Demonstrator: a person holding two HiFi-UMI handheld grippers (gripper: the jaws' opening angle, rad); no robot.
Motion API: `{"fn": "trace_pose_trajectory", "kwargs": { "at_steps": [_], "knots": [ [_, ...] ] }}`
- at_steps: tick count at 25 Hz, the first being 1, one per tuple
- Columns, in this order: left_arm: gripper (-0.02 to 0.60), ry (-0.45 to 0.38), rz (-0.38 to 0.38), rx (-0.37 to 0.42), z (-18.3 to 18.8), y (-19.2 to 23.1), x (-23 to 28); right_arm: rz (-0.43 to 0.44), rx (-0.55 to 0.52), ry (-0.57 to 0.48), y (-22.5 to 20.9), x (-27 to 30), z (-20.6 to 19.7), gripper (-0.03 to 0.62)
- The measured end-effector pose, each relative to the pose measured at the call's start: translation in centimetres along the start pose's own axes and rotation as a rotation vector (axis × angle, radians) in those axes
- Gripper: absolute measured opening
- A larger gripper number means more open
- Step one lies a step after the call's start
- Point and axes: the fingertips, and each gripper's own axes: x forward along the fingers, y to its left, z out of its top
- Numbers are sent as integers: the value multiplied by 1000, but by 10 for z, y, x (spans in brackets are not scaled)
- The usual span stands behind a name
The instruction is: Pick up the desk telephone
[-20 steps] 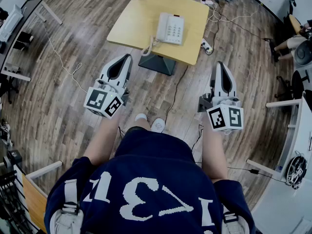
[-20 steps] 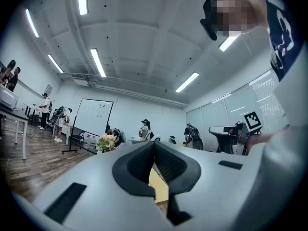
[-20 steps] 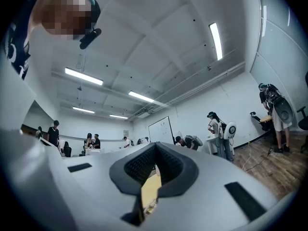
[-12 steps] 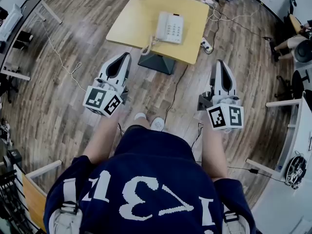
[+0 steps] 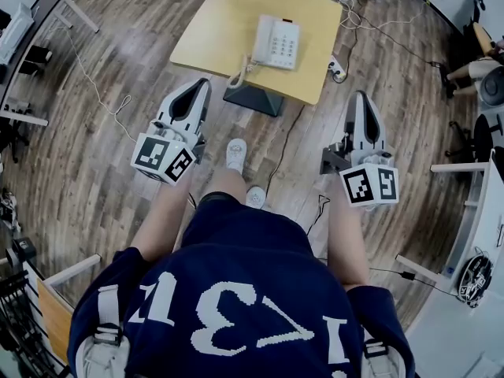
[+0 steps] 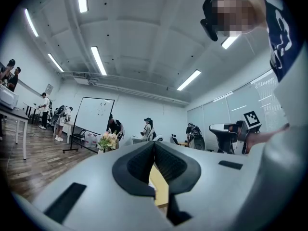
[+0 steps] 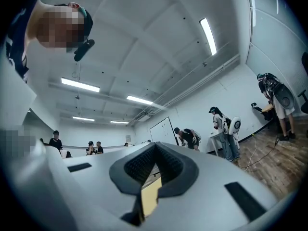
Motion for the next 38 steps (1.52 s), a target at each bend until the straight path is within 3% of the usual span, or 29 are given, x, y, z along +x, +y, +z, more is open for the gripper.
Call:
{"fn": "trace_pose_trajectory", "kwargs": {
  "at_steps": [6, 10, 16, 23, 33, 38],
  "knots": [
    [15, -6, -14, -18, -8, 31, 53, -44, -22, 0, -30, 38, -4, 26],
    [15, -8, -66, -25, -9, 54, 108, -110, -15, -18, -69, 77, -2, 26],
    [15, -24, -143, -6, 8, 101, 192, -186, -34, -63, -105, 143, 3, 26],
    [15, -64, -171, 1, 23, 158, 257, -260, -58, -82, -133, 199, -2, 26],
    [15, 8, -143, -82, -15, 195, 303, -245, -35, 38, -150, 255, -37, 26],
    [15, 10, -100, -66, -19, 199, 321, -170, -4, 54, -167, 294, -48, 26]
  ]
}}
